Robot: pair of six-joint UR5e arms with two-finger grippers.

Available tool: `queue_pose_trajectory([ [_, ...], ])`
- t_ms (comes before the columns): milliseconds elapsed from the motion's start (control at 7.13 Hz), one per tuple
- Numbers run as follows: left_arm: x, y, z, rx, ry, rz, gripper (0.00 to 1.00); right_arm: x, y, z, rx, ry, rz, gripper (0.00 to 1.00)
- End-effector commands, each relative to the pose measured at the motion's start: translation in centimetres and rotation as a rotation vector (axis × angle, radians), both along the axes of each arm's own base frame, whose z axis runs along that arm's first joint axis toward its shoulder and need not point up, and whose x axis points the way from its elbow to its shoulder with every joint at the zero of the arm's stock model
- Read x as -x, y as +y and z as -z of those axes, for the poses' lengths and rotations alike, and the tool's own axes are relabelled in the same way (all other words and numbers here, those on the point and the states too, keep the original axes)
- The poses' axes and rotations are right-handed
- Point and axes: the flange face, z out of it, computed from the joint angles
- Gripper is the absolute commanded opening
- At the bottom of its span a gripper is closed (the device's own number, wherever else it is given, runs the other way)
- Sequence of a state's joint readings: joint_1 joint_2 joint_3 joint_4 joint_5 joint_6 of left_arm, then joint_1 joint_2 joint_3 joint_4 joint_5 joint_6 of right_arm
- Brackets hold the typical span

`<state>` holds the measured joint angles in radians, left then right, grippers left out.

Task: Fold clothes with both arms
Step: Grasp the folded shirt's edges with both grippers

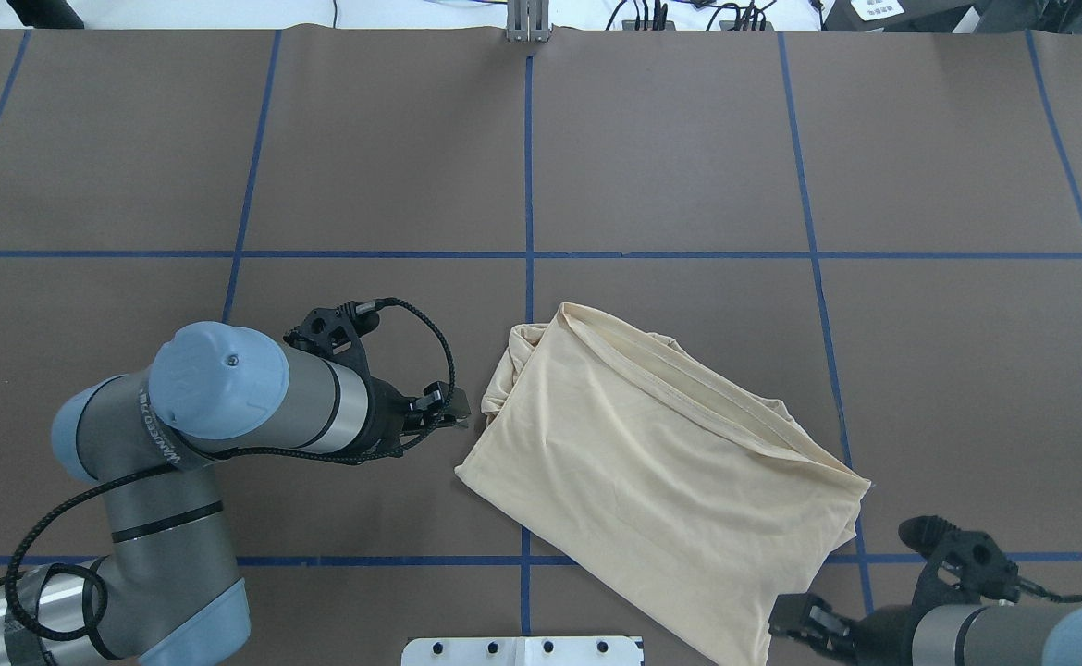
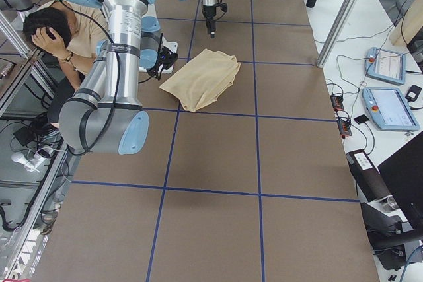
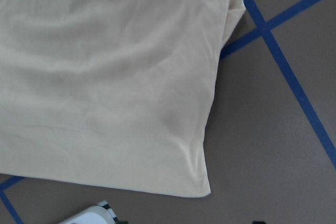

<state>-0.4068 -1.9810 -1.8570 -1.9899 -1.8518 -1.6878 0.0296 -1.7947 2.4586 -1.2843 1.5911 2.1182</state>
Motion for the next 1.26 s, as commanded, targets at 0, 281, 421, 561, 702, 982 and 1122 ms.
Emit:
queue_pose_trajectory([
  [0, -4.2, -0.4, -0.4, 0.002, -0.034, -0.011, 0.82, -0.3, -8.0, 1.4, -0.022, -0.049, -0.197, 1.0],
  [281, -6.1, 1.3, -0.7, -0.025, -0.055, 0.006, 0.74, 2.6, -14.3, 2.8, -0.109, -0.053, -0.261, 1.0],
  [421, -6.1, 1.4, -0.6, -0.025, -0.054, 0.006, 0.7, 3.1, -15.6, 4.5, -0.126, -0.026, -0.259, 1.0],
  [561, -6.1, 1.5, -0.5, -0.019, -0.051, 0.008, 0.66, 4.3, -16.5, 6.1, -0.115, 0.017, -0.263, 1.0],
  [702, -6.6, 2.3, -0.7, -0.019, -0.054, -0.006, 0.59, 4.8, -16.9, 7.2, -0.108, 0.044, -0.265, 1.0],
  [982, -6.7, 2.5, -0.8, -0.017, -0.056, -0.009, 0.49, 4.8, -16.9, 7.2, -0.107, 0.049, -0.264, 1.0],
  [1122, -6.9, 2.8, -0.8, -0.016, -0.057, -0.015, 0.48, 4.9, -17.0, 7.0, -0.106, 0.052, -0.264, 1.0],
])
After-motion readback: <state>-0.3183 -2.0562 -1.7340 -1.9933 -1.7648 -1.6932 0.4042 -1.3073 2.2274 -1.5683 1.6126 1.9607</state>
